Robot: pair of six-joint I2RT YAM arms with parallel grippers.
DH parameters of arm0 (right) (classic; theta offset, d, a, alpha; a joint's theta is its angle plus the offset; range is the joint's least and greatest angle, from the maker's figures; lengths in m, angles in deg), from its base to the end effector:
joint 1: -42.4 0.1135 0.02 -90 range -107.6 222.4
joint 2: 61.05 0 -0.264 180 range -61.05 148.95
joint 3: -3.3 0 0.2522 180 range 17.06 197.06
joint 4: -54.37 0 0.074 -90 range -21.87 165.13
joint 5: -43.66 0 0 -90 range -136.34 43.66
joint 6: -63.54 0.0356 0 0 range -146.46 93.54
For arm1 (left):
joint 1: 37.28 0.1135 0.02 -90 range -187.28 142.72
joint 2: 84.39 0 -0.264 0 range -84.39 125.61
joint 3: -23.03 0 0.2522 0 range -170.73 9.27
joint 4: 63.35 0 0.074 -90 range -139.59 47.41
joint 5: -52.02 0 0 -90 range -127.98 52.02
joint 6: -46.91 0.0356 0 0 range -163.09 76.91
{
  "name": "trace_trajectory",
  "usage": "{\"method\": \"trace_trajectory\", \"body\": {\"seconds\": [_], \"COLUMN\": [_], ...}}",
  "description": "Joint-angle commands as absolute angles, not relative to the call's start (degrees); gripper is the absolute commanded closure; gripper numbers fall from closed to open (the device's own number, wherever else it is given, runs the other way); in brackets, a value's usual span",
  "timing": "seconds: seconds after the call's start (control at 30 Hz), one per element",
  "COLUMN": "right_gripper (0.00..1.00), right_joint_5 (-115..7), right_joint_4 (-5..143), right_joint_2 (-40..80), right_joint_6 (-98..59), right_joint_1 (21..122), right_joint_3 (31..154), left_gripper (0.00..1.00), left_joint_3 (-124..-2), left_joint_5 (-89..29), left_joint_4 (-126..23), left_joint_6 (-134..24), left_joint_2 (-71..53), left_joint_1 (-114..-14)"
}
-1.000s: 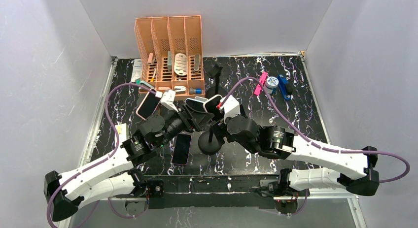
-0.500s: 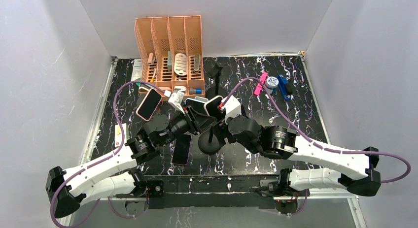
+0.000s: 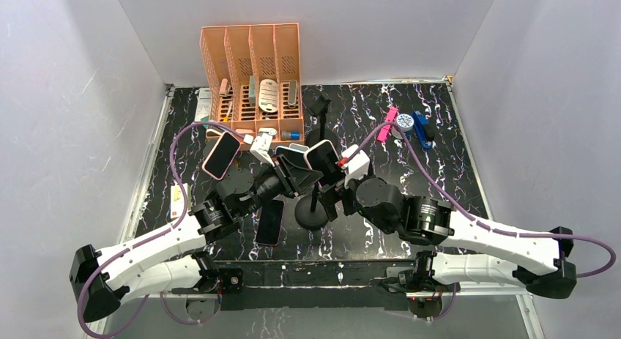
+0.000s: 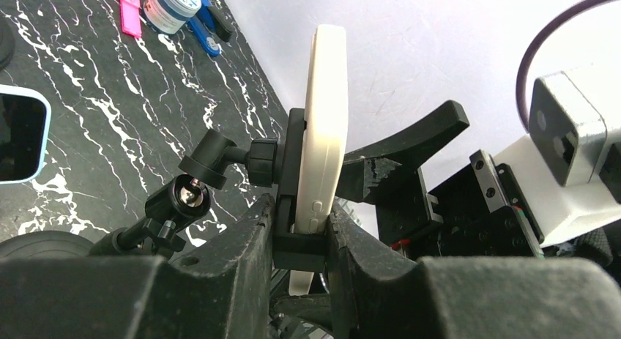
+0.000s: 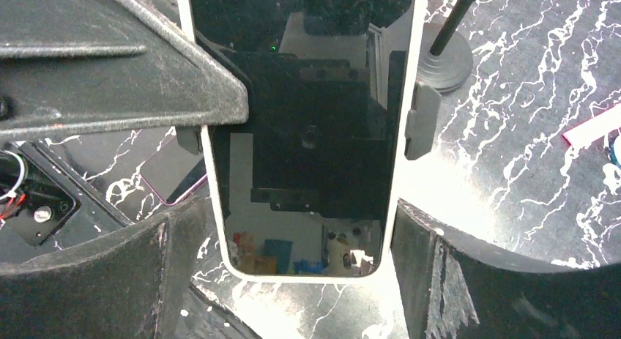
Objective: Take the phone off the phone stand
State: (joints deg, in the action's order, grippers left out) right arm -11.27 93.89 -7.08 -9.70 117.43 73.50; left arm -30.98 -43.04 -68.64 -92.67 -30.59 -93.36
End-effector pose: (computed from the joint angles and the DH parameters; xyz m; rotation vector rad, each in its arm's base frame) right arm 0.0718 0.1895 0.3567 -0.5765 1.8411 0.4774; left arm 0.1283 -0.1852 0.3380 0.0134 1.6476 -1.3998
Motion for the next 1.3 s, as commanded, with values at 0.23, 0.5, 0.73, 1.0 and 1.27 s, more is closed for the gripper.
{"method": "trace_trajectory", "body": {"seconds": [0.23, 0.5, 0.73, 1.0, 1.27], "right_gripper": [0.01, 0.01, 0.01, 0.16, 0.61], "right_joint_5": [-11.12, -10.54, -7.42, -7.80, -9.43], "right_joint_4": [80.46, 78.58, 77.94, 80.74, 85.11], "right_joint_2": [-10.38, -8.20, -5.79, -3.45, -3.57], "right_joint_6": [-18.04, -21.35, -22.50, -20.79, -18.16], "right_joint_1": [117.73, 117.80, 117.77, 117.77, 117.78], "right_joint_3": [71.69, 71.35, 71.16, 73.01, 75.70], "left_gripper": [1.00, 1.00, 1.00, 1.00, 0.71], "left_joint_3": [-33.13, -33.78, -33.73, -33.36, -32.66], "left_joint_5": [-46.44, -45.68, -45.21, -44.08, -43.85], "left_joint_4": [-61.97, -60.95, -60.67, -61.19, -61.38], "left_joint_6": [-97.40, -98.19, -98.55, -98.90, -98.69], "left_joint_2": [-29.83, -29.54, -29.72, -29.78, -31.70], "left_joint_1": [-93.11, -93.14, -93.10, -93.10, -93.10]}}
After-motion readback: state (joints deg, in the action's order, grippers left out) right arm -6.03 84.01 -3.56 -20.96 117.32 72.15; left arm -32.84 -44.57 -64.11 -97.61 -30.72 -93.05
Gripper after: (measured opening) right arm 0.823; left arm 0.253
